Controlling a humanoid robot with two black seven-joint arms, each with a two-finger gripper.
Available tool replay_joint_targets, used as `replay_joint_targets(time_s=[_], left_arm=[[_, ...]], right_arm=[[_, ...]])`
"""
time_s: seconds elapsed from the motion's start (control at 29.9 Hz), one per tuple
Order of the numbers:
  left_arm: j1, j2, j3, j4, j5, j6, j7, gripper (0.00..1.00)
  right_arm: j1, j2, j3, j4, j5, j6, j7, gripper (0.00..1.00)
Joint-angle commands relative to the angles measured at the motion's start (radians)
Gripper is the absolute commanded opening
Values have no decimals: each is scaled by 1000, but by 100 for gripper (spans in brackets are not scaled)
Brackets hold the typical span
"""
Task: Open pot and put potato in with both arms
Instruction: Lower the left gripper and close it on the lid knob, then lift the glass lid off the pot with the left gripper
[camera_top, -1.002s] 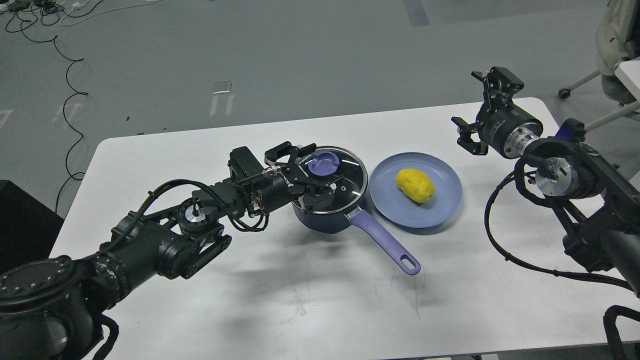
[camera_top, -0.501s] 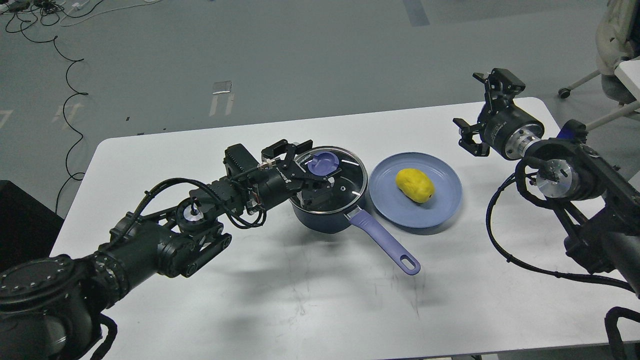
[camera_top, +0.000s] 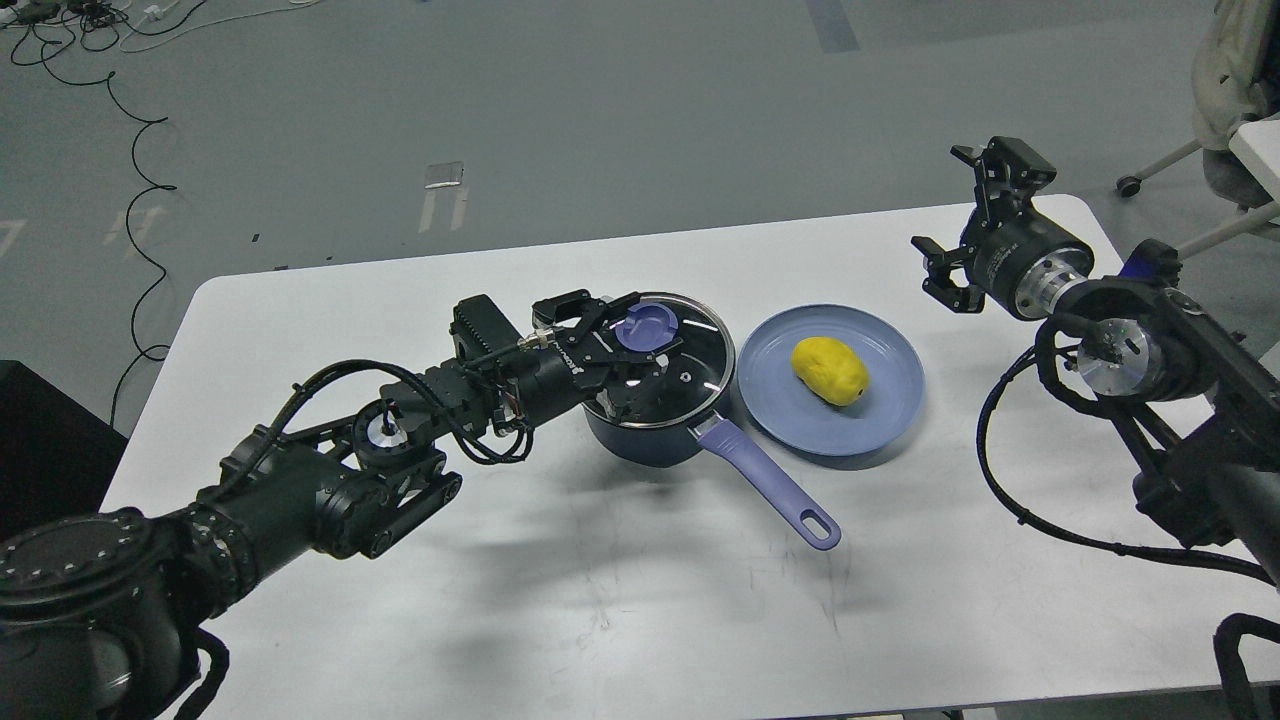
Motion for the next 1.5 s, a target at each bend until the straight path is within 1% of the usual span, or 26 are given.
replay_joint_targets(time_s=[0.0,0.03,0.1,0.7,0.77,0.9,1.04,1.1,1.2,1.27,1.37,1.47], left_arm=[[-1,1,0,0,-1,0,0,61],[-1,1,0,0,0,0,0,50],[-1,1,0,0,-1,0,0,47],[-11,11,-1,-20,-40,-5,0,47],[-25,23,-1,-32,-46,-6,0,47],[-67,75,-3,-93,-92,-11,0,47],[-94,112,-1,-92,-195,-9,0,47],[-97,158,-1,-87,-233,-9,0,47],[-82,234,2,-81,-244,-5,0,47],[-74,262,2,-80,-247,-2,0,47],[3,319,0,-45,-247,21,0,47],[62,328,2,11,-244,21,0,47]], right_arm=[[0,0,0,-1,0,0,1,100],[0,0,0,-3,0,0,0,100],[0,0,-2,-4,0,0,1,100],[2,-3,-3,-6,-2,-2,1,100],[2,-3,-3,-4,0,-2,1,100],[3,-3,-5,-6,-1,-2,1,100],[9,-2,-6,-6,-2,-2,1,100],[11,-2,-8,-7,-2,-2,1,100],[14,-2,-9,-7,-2,-2,1,100],[15,0,-9,-7,-2,-2,1,100],[18,6,-9,-7,-2,-2,1,100],[20,8,-9,-7,-3,-2,1,100]])
